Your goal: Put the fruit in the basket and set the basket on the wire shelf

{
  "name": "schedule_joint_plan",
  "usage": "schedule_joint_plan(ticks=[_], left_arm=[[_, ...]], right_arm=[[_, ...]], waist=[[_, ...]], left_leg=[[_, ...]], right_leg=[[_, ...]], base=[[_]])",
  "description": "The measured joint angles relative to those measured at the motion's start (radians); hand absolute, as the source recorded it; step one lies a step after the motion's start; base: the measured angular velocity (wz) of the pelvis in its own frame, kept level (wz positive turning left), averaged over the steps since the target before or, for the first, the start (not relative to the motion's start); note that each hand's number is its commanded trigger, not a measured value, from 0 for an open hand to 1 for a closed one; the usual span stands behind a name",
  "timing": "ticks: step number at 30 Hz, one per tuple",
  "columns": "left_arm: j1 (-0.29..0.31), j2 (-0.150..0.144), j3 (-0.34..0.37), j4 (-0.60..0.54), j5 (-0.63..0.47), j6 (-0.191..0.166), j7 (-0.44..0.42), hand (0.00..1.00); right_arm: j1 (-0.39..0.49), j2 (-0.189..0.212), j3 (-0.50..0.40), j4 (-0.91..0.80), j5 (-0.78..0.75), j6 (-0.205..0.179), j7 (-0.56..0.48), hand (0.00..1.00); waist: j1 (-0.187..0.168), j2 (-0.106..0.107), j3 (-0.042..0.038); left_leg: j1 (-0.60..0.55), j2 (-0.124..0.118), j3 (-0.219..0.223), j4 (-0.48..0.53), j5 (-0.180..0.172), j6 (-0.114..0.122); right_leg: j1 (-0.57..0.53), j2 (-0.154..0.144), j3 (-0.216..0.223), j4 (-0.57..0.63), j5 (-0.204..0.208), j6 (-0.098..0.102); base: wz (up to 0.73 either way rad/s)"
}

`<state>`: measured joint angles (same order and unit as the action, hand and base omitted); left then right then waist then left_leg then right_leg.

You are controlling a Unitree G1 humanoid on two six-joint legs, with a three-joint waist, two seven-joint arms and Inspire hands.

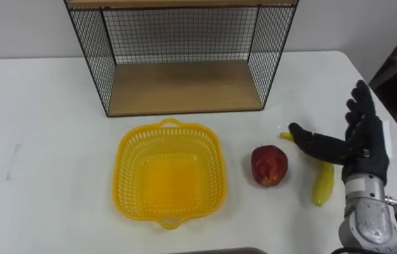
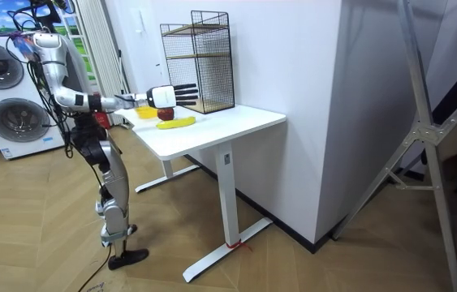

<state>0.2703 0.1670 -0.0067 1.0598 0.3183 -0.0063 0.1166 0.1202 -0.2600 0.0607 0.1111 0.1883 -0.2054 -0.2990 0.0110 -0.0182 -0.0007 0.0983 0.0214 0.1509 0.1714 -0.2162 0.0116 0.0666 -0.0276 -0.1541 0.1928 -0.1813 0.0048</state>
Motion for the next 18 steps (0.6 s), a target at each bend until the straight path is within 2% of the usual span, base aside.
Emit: schedule_joint_plan(ticks=[4,9,11,18], left_arm=[[-0.008,0.0,-0.009,0.003,0.002,0.0,-0.008,0.0],[-0.012,0.0,-0.01,0.01,0.023,0.0,-0.02,0.0],[-0.015,0.0,-0.01,0.015,0.025,0.0,-0.02,0.0],[-0.031,0.0,-0.01,0.014,0.026,0.0,-0.023,0.0]], right_arm=[[0.0,0.002,0.008,0.017,-0.081,0.001,0.043,0.0],[0.003,0.017,0.04,0.03,-0.189,0.009,0.078,0.0],[0.007,0.028,0.046,0.033,-0.198,0.009,0.087,0.0],[0.026,0.029,0.108,0.04,-0.193,0.012,0.152,0.0]], waist=[[0.019,0.0,0.0003],[0.022,-0.002,0.0009],[0.023,-0.002,0.0011],[0.023,0.001,0.0031]], left_leg=[[0.001,0.001,-0.001,-0.001,0.0,0.0],[0.006,0.001,0.0,-0.001,0.0,0.0],[0.01,0.0,0.0,-0.001,0.0,0.0],[0.008,0.001,0.0,-0.002,0.0,0.0]], right_leg=[[0.002,0.001,-0.001,-0.005,0.002,-0.001],[0.003,0.001,0.0,-0.006,0.004,-0.001],[0.005,0.0,0.0,-0.007,0.004,-0.001],[0.006,0.0,-0.001,-0.007,0.005,0.0]], base=[[0.01],[0.0],[0.0],[0.0]])
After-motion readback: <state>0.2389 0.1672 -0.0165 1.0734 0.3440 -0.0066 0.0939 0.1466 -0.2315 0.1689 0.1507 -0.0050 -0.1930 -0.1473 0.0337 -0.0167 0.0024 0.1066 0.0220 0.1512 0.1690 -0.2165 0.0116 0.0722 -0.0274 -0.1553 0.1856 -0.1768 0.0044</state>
